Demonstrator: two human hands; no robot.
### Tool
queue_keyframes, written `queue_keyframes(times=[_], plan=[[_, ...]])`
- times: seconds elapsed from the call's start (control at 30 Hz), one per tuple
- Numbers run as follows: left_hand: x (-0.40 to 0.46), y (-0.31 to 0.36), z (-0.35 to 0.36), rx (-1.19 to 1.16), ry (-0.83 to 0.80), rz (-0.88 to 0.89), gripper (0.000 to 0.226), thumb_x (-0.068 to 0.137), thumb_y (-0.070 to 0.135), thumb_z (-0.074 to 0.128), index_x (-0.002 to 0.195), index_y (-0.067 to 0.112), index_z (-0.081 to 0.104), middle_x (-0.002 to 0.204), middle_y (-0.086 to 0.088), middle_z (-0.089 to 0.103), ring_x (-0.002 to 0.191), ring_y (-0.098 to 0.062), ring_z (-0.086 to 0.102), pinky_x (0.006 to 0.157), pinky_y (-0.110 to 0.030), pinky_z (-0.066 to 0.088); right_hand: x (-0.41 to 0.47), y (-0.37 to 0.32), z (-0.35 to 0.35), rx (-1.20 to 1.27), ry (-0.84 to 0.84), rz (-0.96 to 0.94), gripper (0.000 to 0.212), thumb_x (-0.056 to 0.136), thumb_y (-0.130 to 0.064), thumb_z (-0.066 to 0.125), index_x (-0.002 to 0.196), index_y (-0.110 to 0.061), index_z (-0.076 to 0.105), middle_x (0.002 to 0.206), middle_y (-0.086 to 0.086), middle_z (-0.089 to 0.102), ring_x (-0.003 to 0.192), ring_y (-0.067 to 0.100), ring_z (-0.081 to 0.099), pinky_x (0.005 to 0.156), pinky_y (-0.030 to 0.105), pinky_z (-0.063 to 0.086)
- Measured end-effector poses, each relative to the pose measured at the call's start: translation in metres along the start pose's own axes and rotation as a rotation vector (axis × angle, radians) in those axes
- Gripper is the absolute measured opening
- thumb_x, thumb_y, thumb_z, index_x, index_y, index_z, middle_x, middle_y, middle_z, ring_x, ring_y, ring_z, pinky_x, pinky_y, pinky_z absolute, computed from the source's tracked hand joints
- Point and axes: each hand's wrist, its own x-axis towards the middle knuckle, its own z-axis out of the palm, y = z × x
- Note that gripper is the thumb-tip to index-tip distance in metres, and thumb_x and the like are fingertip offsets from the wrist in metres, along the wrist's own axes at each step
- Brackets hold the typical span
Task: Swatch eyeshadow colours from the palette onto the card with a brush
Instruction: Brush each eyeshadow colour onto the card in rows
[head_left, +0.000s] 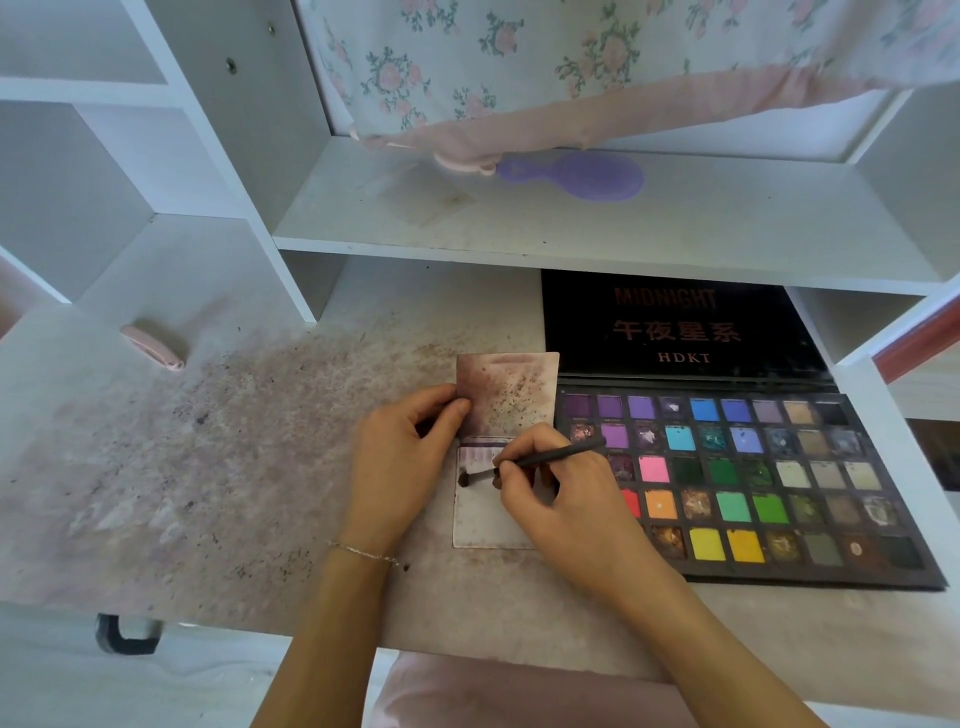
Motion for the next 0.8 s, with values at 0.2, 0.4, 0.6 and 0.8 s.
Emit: queue_keyframes(times=[0.2,0.4,0.6,0.8], plan=[[0.001,-0.001,0.001,0.007,0.012,0.004,0.016,0.084,0.013,0.062,0.096,0.017,0.072,0.081,0.019,0.065,0.077,0.001,0.063,0.073,-0.020,0.052,-0.004,-0.004,-0.006,0.172,0.129,-0.040,0.023,0.085,-0.012,0.052,0.082,-0.034,0.059,0.082,-0.010,0.064,0.079,0.008,0.061,0.070,0.022,0.051],[0.001,-0.002,0.001,-0.002,0.004,-0.003,0.016,0.084,0.014,0.062,0.096,0.018,0.072,0.080,0.028,0.061,0.079,0.009,0.061,0.073,-0.008,0.047,-0.008,0.000,-0.027,0.249,0.311,-0.050,0.031,0.088,0.002,0.049,0.090,-0.026,0.061,0.076,-0.007,0.068,0.075,0.002,0.064,0.068,0.012,0.050],[0.002,-0.003,0.002,0.003,0.007,-0.004,0.016,0.084,0.013,0.062,0.095,0.018,0.071,0.078,0.031,0.059,0.075,0.016,0.058,0.070,-0.003,0.044,-0.013,0.015,-0.058,0.164,0.470,0.003,0.028,0.089,-0.005,0.050,0.082,-0.031,0.058,0.080,-0.016,0.065,0.072,0.002,0.062,0.058,0.010,0.048],[0.002,-0.004,0.002,0.016,0.005,-0.013,0.016,0.084,0.015,0.061,0.097,0.018,0.071,0.080,0.028,0.061,0.077,0.012,0.060,0.072,-0.004,0.045,-0.018,0.028,-0.068,0.035,0.525,0.065,0.029,0.086,-0.007,0.054,0.078,-0.035,0.055,0.075,-0.014,0.063,0.067,0.004,0.058,0.058,0.009,0.046]])
